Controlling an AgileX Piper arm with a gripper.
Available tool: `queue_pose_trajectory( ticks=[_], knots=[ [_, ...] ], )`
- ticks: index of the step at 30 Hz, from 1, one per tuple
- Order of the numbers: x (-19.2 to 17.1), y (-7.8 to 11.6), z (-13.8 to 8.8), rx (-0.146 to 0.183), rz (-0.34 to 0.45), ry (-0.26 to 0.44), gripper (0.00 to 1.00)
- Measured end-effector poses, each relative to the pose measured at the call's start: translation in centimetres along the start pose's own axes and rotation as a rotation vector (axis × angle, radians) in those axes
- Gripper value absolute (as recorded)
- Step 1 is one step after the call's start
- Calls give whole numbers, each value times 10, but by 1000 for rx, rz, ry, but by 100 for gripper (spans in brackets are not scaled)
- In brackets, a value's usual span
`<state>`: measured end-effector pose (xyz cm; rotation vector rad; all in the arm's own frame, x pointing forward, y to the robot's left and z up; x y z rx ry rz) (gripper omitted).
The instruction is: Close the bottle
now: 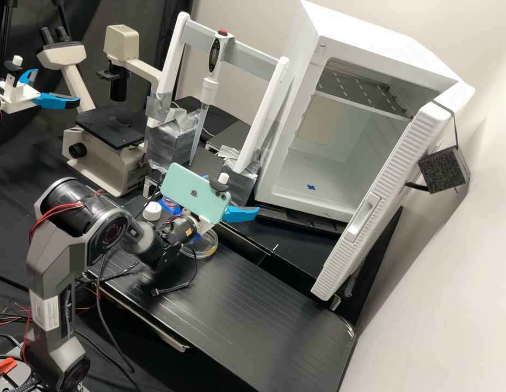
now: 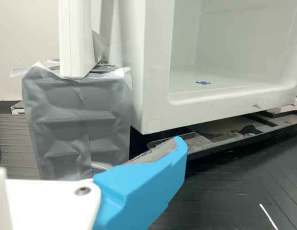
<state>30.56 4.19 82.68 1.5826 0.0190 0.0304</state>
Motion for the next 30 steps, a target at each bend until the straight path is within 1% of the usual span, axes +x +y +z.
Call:
queue_pose_trajectory(
  ticks=[9,12,14,16,18,19,22,24,26,29,30],
  knots=[
    [0,0,0,0,-1,-1,100],
    [-7,-1,0,0,-4,0,100],
    [-17,0,-2,1,-5,12,100],
    [-27,2,-5,-2,7,42,100],
    [-40,3,-11,7,28,90,100],
    [-49,2,-15,8,37,127,100],
    [-68,-3,-25,12,43,203,100],
    [-79,-11,-30,17,27,251,100],
    [-88,-19,-32,16,-2,276,100],
    [-99,-33,-34,-5,-62,294,100],
    [-102,-39,-33,-19,-89,295,100]
  ],
)
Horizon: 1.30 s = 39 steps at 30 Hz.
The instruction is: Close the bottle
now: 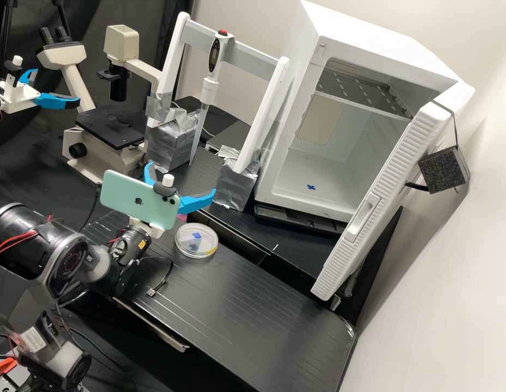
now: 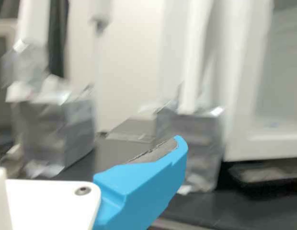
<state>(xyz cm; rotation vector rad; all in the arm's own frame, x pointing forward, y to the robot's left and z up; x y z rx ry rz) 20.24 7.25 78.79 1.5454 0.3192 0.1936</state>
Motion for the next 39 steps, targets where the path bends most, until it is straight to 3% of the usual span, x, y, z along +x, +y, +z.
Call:
queue_pose_trajectory(
  ticks=[6,11,21,26,27,39],
  knots=[
    [-12,-19,-2,-29,-93,10,100],
    [-15,-33,4,-39,-160,-25,100],
    [-14,-28,15,-40,-138,-82,100],
    [-17,-22,13,-38,-118,-67,100],
    [-17,-22,13,-35,-117,-66,0],
    [-17,-22,13,-36,-119,-64,0]
  ],
)
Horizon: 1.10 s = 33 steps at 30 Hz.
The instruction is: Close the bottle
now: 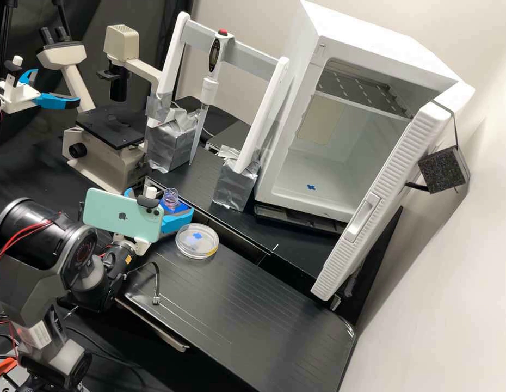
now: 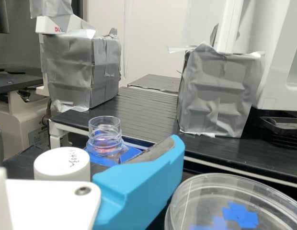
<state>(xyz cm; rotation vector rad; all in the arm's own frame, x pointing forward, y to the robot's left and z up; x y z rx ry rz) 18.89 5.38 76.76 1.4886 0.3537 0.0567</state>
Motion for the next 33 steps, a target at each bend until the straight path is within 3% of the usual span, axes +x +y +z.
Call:
queue_pose_trajectory(
  ticks=[33],
  knots=[
    [-7,-8,-8,5,-40,40,0]
  ],
)
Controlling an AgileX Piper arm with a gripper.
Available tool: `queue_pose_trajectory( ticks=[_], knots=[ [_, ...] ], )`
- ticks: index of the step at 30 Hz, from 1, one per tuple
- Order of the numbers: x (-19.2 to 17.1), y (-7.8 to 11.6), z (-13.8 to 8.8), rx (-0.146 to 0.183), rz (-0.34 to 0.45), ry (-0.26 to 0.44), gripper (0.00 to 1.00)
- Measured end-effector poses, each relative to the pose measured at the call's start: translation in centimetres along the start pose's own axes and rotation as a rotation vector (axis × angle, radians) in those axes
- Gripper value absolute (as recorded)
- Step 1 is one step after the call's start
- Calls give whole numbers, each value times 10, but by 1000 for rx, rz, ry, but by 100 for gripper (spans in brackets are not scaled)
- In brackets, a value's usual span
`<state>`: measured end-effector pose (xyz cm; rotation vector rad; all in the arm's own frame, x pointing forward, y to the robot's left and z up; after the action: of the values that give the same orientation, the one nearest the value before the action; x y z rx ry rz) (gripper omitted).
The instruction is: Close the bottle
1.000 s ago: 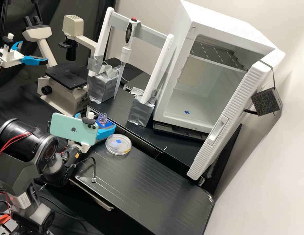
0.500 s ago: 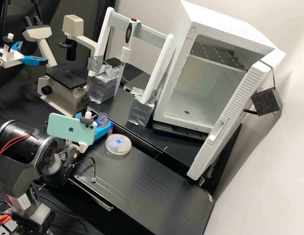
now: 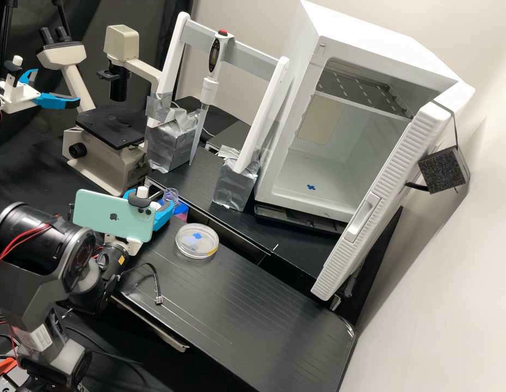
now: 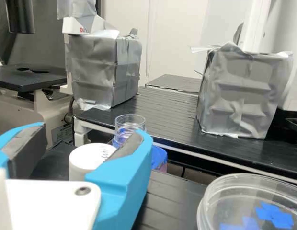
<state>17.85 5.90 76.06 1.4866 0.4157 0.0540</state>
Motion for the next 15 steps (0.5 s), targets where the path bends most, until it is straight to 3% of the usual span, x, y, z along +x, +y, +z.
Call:
queue_pose_trajectory(
  ticks=[15],
  knots=[
    [0,4,4,-2,19,-20,0]
  ],
)
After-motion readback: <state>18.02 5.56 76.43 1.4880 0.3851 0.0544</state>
